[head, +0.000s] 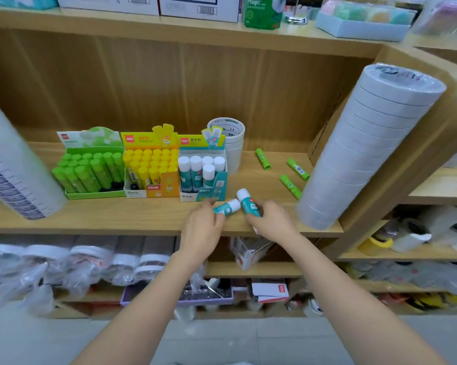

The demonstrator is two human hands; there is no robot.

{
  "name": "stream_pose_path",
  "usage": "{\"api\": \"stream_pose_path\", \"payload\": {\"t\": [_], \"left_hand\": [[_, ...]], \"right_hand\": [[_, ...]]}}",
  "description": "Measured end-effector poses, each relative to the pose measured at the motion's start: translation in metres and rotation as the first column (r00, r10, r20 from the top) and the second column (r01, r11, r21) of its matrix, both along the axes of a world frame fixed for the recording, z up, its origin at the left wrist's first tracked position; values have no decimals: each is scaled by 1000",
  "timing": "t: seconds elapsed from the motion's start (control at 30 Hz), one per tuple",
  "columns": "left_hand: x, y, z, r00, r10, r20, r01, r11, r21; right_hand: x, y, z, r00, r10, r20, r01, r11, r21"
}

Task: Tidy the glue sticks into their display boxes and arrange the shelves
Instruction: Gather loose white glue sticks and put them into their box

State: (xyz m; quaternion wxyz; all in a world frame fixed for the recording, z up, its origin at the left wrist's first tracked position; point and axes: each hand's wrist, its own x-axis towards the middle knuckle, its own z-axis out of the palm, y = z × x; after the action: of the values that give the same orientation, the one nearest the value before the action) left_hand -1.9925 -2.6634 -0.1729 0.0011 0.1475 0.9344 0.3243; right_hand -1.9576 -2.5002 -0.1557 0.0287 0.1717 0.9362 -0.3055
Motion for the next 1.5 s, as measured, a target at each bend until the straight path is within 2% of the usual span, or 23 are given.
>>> {"api": "stream_pose_path", "payload": {"t": [0.03,0.1,0.13,0.2,0.27,0.33,0.4,0.57,0.73,0.83,0.9,1.1,1.5], "left_hand": [[1,-7,2,998,7,58,-13,994,112],[3,-22,5,979,20,203,-91,933,349],[1,-29,7,965,12,262,-130,890,438],[-7,-43,7,966,-23,256,-131,812,569],[-19,-56,5,976,-48,213,-108,743,661],[-30,-71,6,977,-63,205,-105,693,714],[-42,-85,9,981,-89,174,-67,681,729],[-74,-108,16,998,-63,-13,55,728,683],[-89,-113,23,988,-142,-56,140,703,697],[-97,-114,22,983,-167,-78,175,714,677],[-102,-114,23,980,-183,-77,187,723,665],[-108,-112,26,984,-154,-86,174,752,636],[-106,-109,28,981,-112,-157,184,783,594]], "right_hand": [[0,-2,0,998,-44,-38,37,987,-156],[-1,-11,-1,978,-170,-121,97,884,-458],[-2,-17,0,962,-227,-154,107,827,-552],[-5,-32,4,928,-295,-226,83,756,-649],[-11,-48,7,902,-299,-313,27,760,-649],[-20,-64,11,877,-288,-384,-14,785,-620],[-32,-79,15,841,-308,-445,-5,817,-576],[-60,-105,21,723,-350,-596,146,920,-363],[-63,-123,14,679,-227,-698,182,973,-139],[-64,-129,13,659,-159,-735,251,968,16],[-69,-126,13,663,-146,-734,297,951,80],[-82,-120,0,766,-24,-643,329,873,359],[-82,-106,6,750,-2,-662,263,919,295]]}}
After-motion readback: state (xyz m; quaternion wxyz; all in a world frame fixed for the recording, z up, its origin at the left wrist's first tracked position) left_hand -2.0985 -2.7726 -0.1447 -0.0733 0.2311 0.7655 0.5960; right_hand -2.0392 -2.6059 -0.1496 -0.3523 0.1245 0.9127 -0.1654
